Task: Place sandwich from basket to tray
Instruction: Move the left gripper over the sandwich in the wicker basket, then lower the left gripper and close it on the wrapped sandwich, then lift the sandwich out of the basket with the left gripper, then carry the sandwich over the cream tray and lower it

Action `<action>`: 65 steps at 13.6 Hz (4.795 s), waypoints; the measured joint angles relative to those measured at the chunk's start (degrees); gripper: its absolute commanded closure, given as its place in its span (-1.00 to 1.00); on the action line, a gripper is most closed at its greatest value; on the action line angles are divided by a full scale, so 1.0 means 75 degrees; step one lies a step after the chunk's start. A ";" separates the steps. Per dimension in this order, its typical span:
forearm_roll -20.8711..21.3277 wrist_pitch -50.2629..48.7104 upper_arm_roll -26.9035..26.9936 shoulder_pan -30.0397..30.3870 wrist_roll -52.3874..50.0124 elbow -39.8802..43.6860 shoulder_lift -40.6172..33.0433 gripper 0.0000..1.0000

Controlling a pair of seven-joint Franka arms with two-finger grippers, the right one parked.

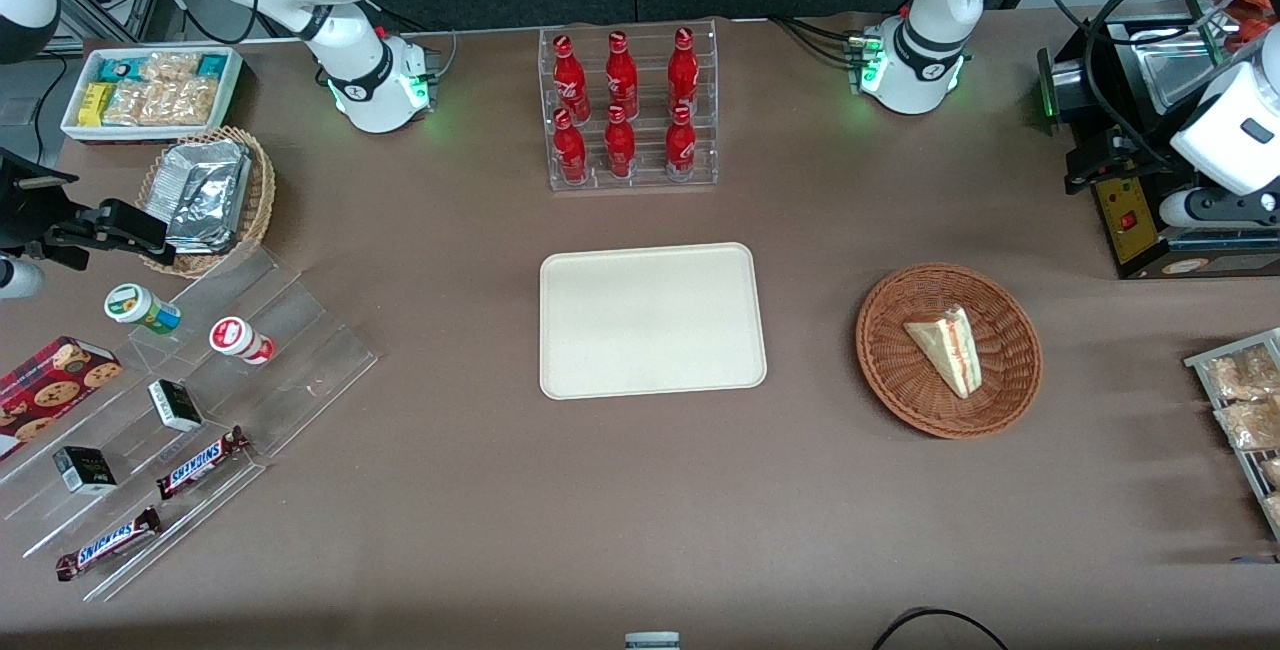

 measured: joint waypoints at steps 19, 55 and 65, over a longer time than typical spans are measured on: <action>0.0493 0.5857 -0.0115 0.0029 -0.3837 -0.4019 0.0931 -1.00; 0.0504 0.3404 -0.1070 -0.0809 -0.4734 -0.2084 0.1279 1.00; 0.0190 0.3539 -0.1372 -0.3934 -0.6492 0.0157 0.3567 1.00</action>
